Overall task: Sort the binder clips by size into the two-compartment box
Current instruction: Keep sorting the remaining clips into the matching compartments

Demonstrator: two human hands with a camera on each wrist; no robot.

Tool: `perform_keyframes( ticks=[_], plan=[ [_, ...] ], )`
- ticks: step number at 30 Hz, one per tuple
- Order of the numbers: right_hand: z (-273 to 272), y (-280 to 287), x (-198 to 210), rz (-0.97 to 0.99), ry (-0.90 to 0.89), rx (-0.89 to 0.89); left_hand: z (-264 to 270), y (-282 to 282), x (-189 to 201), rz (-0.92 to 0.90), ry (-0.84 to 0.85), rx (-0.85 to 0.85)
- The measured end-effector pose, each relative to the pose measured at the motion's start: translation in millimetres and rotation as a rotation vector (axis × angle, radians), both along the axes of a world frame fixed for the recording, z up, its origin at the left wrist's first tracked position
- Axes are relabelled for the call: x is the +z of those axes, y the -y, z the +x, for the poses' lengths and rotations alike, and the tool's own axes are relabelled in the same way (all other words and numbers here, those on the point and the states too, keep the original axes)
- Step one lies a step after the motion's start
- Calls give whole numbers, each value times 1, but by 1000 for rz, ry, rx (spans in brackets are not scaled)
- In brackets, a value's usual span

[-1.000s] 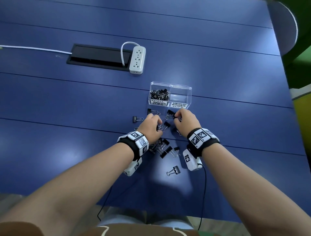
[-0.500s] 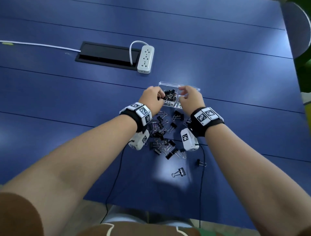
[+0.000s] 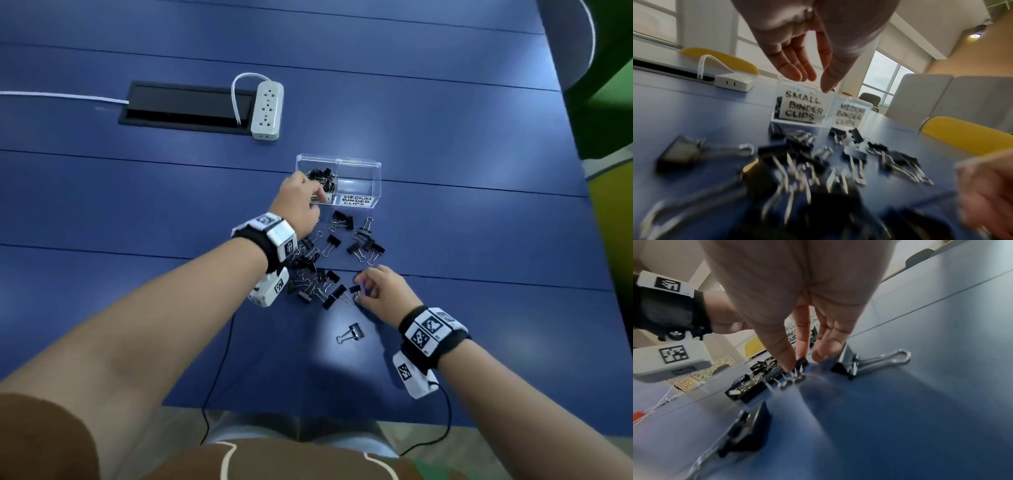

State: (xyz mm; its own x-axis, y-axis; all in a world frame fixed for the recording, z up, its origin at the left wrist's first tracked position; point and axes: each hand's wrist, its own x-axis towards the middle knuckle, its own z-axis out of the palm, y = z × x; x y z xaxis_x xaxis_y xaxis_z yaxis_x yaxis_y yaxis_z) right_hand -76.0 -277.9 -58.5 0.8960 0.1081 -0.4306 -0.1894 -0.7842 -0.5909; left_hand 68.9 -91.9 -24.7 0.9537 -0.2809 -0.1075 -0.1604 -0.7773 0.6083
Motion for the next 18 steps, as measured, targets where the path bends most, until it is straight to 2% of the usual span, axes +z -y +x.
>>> perform_keyframes(
  ticks=[8, 14, 18],
  plan=[
    [11, -14, -8, -58, 51, -106, -63, -20, -29, 100, -238, -151],
    [20, -16, -4, -27, 44, -164, -76, -32, -37, 119, -213, -154],
    [21, -18, -4, 23, 68, -157, -75, -39, -34, 57, -180, -84]
  ],
)
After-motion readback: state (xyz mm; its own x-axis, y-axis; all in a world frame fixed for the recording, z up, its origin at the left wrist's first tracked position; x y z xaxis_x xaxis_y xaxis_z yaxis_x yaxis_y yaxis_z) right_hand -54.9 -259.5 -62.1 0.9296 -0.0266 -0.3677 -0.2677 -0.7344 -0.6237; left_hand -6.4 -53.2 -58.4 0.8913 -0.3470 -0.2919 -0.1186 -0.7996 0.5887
